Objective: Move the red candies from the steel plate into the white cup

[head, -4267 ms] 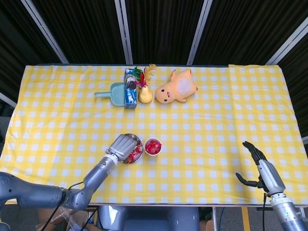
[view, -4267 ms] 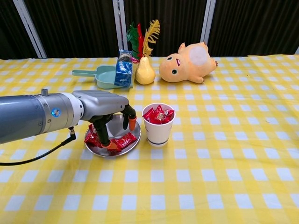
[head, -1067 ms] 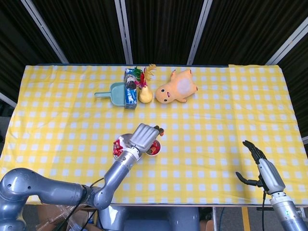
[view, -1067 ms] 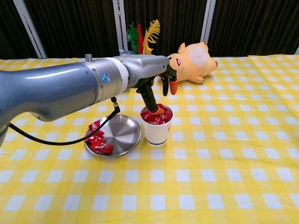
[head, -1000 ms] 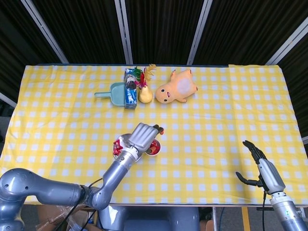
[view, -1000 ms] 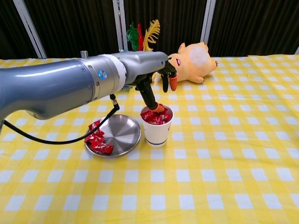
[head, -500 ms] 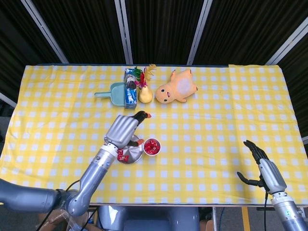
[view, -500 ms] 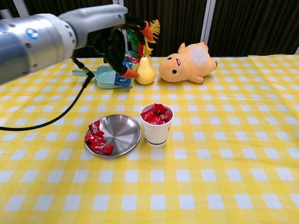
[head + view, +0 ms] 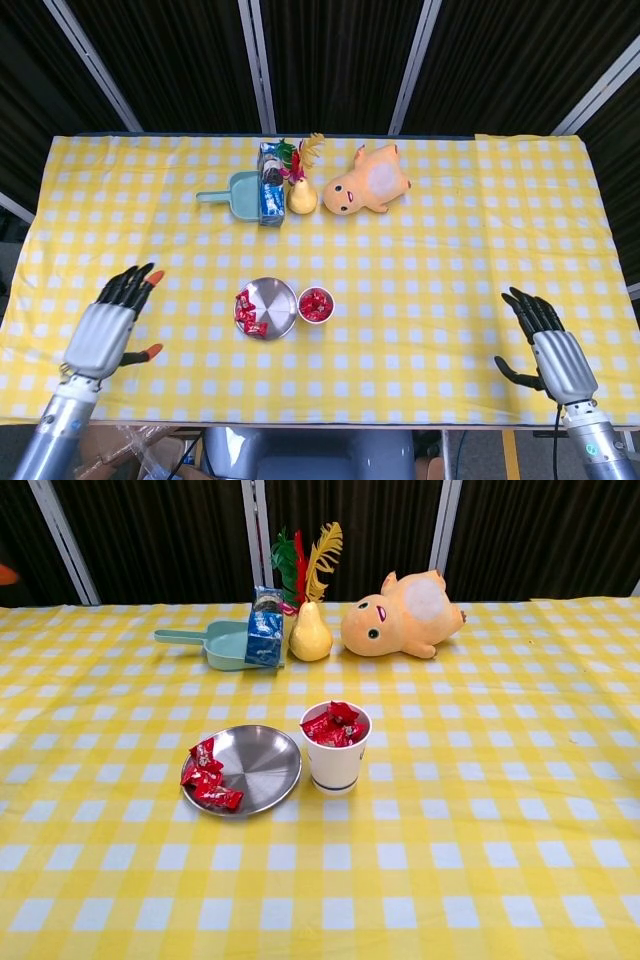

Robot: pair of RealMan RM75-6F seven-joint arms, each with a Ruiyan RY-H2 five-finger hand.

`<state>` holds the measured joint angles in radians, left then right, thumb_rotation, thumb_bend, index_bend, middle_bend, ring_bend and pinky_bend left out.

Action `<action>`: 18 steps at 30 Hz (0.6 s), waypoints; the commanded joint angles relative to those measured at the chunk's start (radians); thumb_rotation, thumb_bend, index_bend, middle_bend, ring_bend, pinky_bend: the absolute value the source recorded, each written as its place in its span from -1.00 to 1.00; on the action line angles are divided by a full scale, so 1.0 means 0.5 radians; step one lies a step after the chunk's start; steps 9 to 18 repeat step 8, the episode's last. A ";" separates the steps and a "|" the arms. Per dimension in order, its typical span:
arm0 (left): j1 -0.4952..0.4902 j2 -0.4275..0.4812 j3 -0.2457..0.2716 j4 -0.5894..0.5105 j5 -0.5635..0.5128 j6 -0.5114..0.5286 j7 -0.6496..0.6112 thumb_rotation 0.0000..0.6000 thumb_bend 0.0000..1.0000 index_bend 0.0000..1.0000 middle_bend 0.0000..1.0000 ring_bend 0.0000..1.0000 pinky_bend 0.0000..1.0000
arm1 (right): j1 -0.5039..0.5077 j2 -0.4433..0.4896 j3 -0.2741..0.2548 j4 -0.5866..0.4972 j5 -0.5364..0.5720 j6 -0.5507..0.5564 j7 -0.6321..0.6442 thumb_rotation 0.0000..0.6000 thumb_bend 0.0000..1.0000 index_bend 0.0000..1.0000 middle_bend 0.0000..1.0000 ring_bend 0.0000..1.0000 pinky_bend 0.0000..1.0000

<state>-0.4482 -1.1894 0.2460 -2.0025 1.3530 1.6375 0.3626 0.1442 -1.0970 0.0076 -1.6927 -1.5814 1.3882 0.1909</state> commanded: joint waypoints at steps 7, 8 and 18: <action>0.352 0.129 0.163 0.386 0.173 0.090 -0.361 1.00 -0.76 -1.00 -1.00 -1.00 -0.97 | -0.041 -0.088 0.020 0.036 -0.035 0.110 -0.181 1.00 -0.28 -1.00 -1.00 -1.00 -1.00; 0.360 0.130 0.162 0.393 0.181 0.080 -0.364 1.00 -0.76 -1.00 -1.00 -1.00 -0.97 | -0.043 -0.095 0.018 0.037 -0.036 0.112 -0.196 1.00 -0.28 -1.00 -1.00 -1.00 -1.00; 0.360 0.130 0.162 0.393 0.181 0.080 -0.364 1.00 -0.76 -1.00 -1.00 -1.00 -0.97 | -0.043 -0.095 0.018 0.037 -0.036 0.112 -0.196 1.00 -0.28 -1.00 -1.00 -1.00 -1.00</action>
